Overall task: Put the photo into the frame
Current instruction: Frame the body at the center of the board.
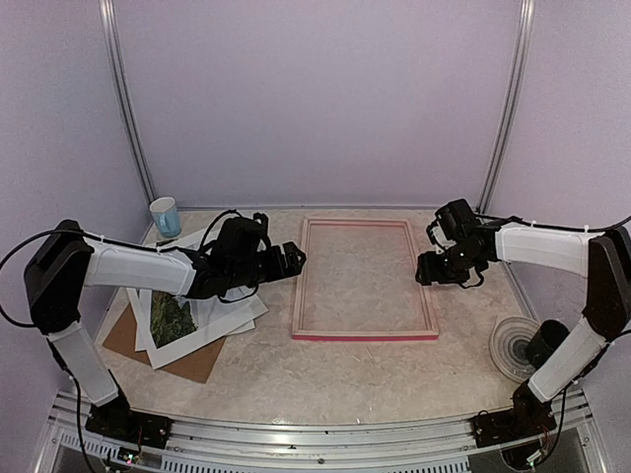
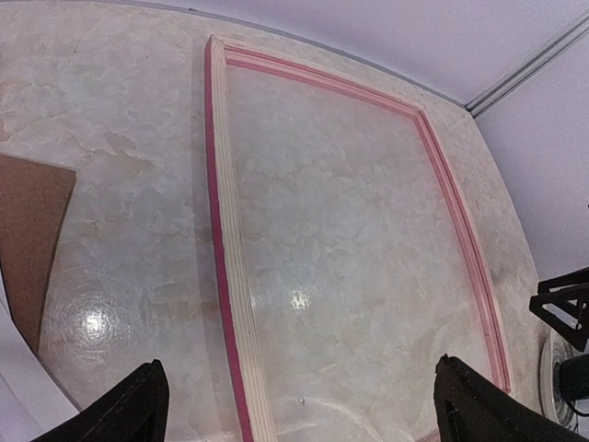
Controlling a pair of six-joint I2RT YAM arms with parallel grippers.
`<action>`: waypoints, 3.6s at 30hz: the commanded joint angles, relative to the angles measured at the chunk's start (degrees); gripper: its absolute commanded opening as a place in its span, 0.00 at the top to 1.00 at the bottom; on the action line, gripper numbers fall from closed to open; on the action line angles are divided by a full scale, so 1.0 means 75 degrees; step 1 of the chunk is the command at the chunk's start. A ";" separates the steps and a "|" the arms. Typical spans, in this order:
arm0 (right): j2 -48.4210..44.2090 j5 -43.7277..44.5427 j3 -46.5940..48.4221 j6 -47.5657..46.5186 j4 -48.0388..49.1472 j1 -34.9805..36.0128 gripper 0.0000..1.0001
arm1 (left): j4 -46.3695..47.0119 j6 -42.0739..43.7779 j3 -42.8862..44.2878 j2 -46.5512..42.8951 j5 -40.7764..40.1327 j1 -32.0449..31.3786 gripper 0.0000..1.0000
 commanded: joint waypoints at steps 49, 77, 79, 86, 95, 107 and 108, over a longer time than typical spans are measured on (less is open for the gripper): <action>-0.0230 -0.0306 -0.0091 0.0237 0.0428 -0.0219 0.35 | -0.0352 -0.0009 0.0151 0.0055 -0.0142 -0.0062 0.01; -0.0132 -0.0317 -0.0193 0.0334 0.0578 -0.0225 0.36 | -0.0676 0.0024 0.0355 0.0326 -0.0214 -0.0091 0.01; -0.0137 -0.0319 -0.0219 0.0339 0.0599 -0.0225 0.36 | -0.0679 0.0048 0.0344 0.0320 -0.0204 -0.0091 0.01; -0.0090 -0.0342 -0.0252 0.0340 0.0656 -0.0219 0.36 | -0.0650 0.0084 0.0320 0.0308 -0.0176 -0.0100 0.01; -0.0096 -0.0359 -0.0297 0.0334 0.0685 -0.0224 0.36 | -0.0647 0.0088 0.0349 0.0349 -0.0166 -0.0125 0.01; -0.0136 -0.0348 -0.0355 0.0336 0.0707 -0.0227 0.36 | -0.0643 0.0085 0.0373 0.0383 -0.0134 -0.0150 0.01; -0.0137 -0.0350 -0.0366 0.0336 0.0709 -0.0225 0.36 | -0.0644 0.0079 0.0373 0.0384 -0.0132 -0.0160 0.01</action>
